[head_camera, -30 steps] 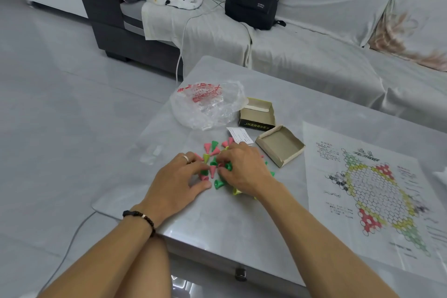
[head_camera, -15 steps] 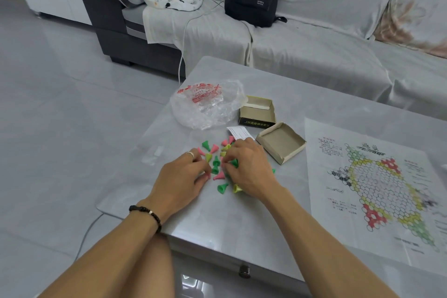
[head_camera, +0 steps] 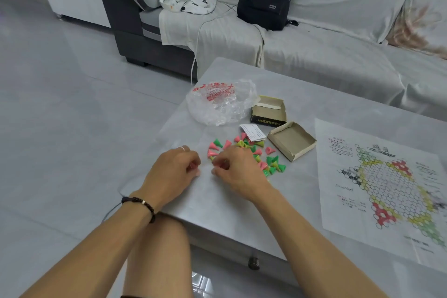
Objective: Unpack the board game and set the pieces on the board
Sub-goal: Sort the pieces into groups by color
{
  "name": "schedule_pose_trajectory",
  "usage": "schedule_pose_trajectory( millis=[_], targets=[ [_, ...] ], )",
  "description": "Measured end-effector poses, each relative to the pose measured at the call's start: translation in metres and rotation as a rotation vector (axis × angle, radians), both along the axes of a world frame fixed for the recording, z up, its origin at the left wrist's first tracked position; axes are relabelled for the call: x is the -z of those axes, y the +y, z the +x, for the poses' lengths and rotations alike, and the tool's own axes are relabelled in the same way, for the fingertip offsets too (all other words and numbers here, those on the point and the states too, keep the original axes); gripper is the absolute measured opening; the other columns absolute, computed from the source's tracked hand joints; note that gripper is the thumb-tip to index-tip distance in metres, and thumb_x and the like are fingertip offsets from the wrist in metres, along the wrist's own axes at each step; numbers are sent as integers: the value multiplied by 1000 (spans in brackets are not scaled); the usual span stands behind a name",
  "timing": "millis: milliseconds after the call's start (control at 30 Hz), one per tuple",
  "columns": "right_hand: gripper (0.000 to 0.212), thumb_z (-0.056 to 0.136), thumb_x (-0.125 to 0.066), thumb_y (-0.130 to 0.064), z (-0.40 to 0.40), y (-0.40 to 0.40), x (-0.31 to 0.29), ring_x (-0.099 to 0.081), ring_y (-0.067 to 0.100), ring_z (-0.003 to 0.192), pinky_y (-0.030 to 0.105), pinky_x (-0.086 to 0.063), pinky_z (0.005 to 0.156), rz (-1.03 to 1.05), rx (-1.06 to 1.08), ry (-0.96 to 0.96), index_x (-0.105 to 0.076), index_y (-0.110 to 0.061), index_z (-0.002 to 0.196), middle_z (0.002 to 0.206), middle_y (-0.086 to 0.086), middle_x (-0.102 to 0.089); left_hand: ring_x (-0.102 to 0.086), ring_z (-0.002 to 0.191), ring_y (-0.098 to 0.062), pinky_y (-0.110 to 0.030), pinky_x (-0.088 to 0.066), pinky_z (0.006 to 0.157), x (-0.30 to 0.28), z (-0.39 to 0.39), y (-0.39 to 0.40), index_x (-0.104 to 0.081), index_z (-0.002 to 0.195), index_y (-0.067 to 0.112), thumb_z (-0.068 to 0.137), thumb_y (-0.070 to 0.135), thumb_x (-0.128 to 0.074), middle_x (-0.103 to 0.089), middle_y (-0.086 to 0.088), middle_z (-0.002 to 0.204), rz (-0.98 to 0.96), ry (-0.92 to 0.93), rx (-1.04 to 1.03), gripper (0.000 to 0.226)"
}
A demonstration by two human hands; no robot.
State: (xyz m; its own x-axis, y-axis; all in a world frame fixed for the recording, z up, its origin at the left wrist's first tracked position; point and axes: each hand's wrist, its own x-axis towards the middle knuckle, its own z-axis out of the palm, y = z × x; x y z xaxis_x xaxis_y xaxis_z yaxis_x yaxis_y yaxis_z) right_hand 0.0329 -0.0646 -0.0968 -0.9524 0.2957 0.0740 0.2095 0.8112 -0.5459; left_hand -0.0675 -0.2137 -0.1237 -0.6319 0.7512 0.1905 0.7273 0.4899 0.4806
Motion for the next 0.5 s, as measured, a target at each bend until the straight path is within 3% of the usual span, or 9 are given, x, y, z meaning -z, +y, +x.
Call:
schedule_pose_trajectory(
  millis=[133, 267, 367, 500],
  targets=[
    [21, 81, -60, -1, -28, -24, 10, -63, 27, 88, 34, -48, 80, 24, -101, -42, -76, -7, 93, 92, 12, -70, -55, 75, -11, -19, -35, 69, -4, -21, -9, -73, 92, 20, 80, 25, -75, -55, 9, 79, -100, -35, -34, 13],
    [21, 80, -60, -4, -48, -36, 19, -64, 26, 86, 36, -51, 78, 19, -19, -28, -70, -8, 97, 89, 9, -71, -61, 79, -5, -19, -47, 74, -10, -36, -18, -73, 99, 23, 79, 20, -74, -67, 9, 84, -103, -230, 4, 21],
    [25, 80, -59, -3, -50, -40, 25, -64, 21, 86, 37, -53, 80, -91, 52, -1, -59, -9, 105, 88, 5, -69, -60, 82, -4, -20, -48, 80, -5, -36, -20, -71, 105, 21, 82, 18, -72, -67, 9, 90, -47, -240, -9, 23],
    [35, 82, -60, -8, -39, -26, 16, -62, 15, 85, 31, -51, 80, -95, 49, 35, -58, -13, 116, 98, 0, -67, -61, 83, -3, -18, -49, 78, -6, -39, -16, -67, 113, 22, 81, 13, -71, -67, 10, 95, -16, -304, 7, 34]
  ],
)
